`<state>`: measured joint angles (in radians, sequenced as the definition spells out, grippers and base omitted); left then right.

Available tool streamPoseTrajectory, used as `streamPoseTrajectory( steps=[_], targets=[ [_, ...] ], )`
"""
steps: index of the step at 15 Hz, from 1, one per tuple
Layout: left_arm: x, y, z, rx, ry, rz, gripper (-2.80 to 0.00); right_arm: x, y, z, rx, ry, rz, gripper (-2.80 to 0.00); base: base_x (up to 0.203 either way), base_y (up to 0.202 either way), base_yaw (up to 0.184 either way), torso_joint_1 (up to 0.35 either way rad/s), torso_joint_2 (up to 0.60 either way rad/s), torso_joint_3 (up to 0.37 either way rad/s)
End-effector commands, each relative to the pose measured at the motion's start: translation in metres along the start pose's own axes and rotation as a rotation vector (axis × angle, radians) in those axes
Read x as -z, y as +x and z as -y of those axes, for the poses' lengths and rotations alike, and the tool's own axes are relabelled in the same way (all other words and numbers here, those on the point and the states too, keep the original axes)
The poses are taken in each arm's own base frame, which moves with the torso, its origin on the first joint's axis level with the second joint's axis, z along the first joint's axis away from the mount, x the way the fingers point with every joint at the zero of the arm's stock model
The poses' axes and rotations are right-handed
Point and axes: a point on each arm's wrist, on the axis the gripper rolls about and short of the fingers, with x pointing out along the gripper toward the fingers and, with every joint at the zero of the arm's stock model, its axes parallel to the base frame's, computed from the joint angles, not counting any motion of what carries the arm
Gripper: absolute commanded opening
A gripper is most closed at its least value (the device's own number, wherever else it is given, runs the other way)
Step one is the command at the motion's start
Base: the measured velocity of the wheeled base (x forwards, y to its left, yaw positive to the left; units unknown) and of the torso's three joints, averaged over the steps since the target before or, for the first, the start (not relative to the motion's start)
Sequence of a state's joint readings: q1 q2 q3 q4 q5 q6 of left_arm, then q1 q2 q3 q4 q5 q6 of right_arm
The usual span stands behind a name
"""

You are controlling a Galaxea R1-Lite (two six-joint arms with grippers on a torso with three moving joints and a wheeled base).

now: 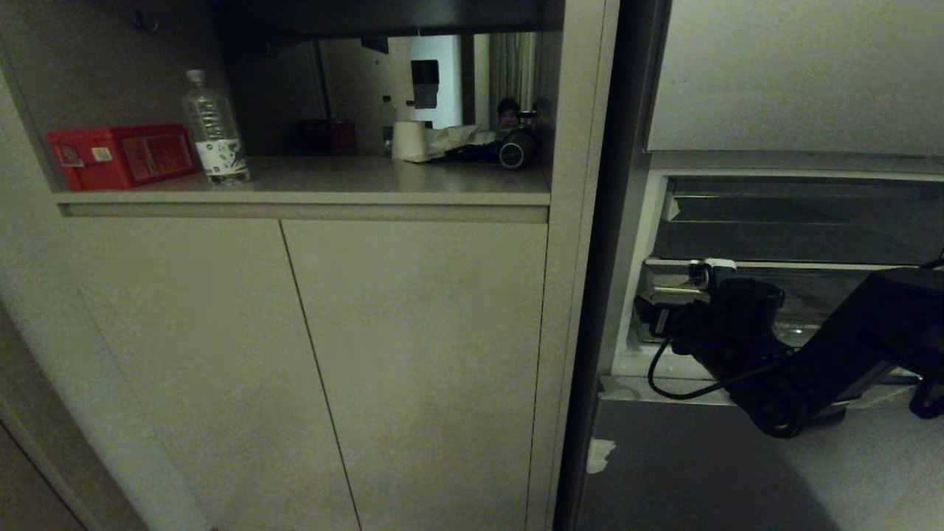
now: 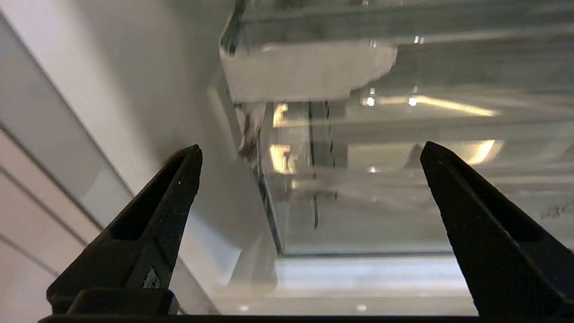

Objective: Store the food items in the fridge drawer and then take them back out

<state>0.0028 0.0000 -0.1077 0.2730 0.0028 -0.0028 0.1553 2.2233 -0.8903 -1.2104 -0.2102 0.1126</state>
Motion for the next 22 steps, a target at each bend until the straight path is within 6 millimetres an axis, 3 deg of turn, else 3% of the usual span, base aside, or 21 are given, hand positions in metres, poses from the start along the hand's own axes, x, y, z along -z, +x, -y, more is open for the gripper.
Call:
streamPoseTrajectory(
  steps=[1, 18, 19, 22],
  targets=[
    [0.000, 0.000, 0.000, -0.001, 0.000, -0.003, -2.80, 0.006, 0.005, -0.001, -0.001, 0.002, -0.003, 0.00, 0.000, 0.000, 0.000, 0.000, 0.00, 0.000],
    [0.000, 0.000, 0.000, -0.001, 0.000, -0.003, -2.80, 0.016, 0.015, -0.004, -0.004, -0.003, -0.014, 0.00, 0.000, 0.000, 0.000, 0.000, 0.00, 0.000],
    [0.000, 0.000, 0.000, -0.001, 0.000, -0.002, -2.80, 0.016, 0.015, -0.004, -0.004, -0.004, -0.013, -2.80, 0.000, 0.000, 0.000, 0.000, 0.00, 0.000],
    [0.000, 0.000, 0.000, -0.001, 0.000, -0.003, -2.80, 0.016, 0.014, -0.007, -0.013, -0.005, -0.013, -2.80, 0.000, 0.000, 0.000, 0.000, 0.00, 0.000]
  ],
)
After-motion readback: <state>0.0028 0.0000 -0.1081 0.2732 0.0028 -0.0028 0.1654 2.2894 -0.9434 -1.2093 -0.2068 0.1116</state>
